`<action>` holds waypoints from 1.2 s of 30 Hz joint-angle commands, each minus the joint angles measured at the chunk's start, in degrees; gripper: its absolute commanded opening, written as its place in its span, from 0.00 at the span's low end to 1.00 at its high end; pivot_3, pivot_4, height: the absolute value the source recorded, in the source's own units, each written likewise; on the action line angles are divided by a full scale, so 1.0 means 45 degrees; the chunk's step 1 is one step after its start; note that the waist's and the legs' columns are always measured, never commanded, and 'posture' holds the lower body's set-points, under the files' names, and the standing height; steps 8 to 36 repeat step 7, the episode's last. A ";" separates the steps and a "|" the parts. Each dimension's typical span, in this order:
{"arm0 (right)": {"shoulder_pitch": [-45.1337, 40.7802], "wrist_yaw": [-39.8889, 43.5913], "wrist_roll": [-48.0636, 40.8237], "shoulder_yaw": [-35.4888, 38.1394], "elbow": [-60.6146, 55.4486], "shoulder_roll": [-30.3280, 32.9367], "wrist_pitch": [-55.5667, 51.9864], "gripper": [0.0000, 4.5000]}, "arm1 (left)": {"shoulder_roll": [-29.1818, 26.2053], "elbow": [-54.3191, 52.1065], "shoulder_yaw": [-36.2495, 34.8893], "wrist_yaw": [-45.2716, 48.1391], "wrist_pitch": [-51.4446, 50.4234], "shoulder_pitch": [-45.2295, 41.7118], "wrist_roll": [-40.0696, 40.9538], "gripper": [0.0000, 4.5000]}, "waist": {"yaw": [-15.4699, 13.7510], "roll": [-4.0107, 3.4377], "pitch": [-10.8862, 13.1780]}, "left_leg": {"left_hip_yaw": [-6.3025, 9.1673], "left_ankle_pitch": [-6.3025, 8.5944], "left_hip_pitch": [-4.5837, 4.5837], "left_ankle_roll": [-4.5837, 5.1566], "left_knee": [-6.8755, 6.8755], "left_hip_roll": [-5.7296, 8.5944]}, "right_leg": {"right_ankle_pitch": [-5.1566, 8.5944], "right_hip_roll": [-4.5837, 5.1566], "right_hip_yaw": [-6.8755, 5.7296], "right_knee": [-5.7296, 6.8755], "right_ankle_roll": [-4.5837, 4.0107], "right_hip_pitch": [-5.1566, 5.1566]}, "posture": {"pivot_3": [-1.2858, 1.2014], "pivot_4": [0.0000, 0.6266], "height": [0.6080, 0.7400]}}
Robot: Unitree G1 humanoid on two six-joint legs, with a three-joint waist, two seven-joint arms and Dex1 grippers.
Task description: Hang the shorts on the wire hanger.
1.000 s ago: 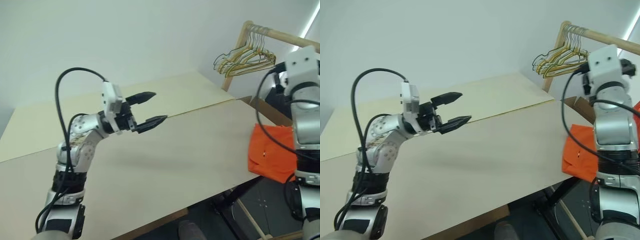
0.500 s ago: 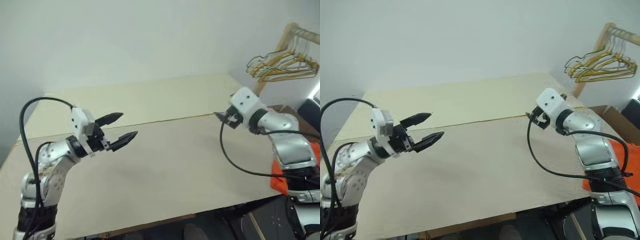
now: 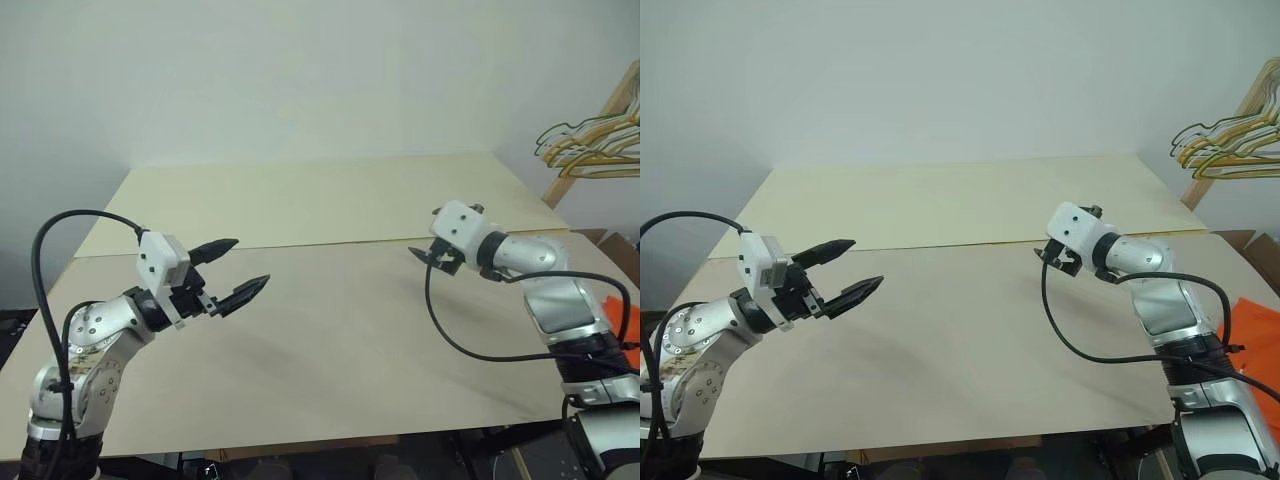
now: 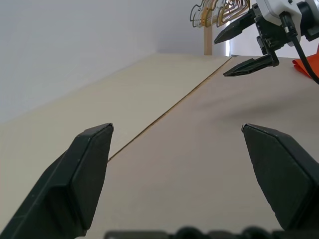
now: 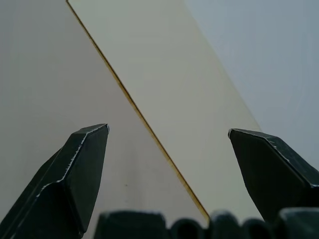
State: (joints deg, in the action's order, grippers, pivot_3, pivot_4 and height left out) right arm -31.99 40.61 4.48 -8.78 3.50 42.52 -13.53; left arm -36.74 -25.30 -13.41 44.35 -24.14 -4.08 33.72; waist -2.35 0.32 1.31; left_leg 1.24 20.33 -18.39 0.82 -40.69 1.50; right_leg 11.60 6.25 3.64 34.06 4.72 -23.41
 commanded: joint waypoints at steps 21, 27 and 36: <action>-0.0158 0.0487 0.0077 0.0104 -0.0623 -0.0131 0.0356 0.99 | -0.0226 -0.0455 -0.0126 -0.0231 0.0067 0.0315 -0.0235 1.00 | -0.0002 0.0006 0.0003 | 0.0010 0.0002 0.0003 0.0004 0.0000 -0.0001 | 0.0001 0.0000 -0.0011 0.0000 -0.0002 0.0010 | 0.58 0.00 1.00; -0.0158 0.0487 0.0077 0.0104 -0.0623 -0.0131 0.0356 0.99 | -0.0226 -0.0455 -0.0126 -0.0231 0.0067 0.0315 -0.0235 1.00 | -0.0002 0.0006 0.0003 | 0.0010 0.0002 0.0003 0.0004 0.0000 -0.0001 | 0.0001 0.0000 -0.0011 0.0000 -0.0002 0.0010 | 0.58 0.00 1.00; -0.0158 0.0487 0.0077 0.0104 -0.0623 -0.0131 0.0356 0.99 | -0.0226 -0.0455 -0.0126 -0.0231 0.0067 0.0315 -0.0235 1.00 | -0.0002 0.0006 0.0003 | 0.0010 0.0002 0.0003 0.0004 0.0000 -0.0001 | 0.0001 0.0000 -0.0011 0.0000 -0.0002 0.0010 | 0.58 0.00 1.00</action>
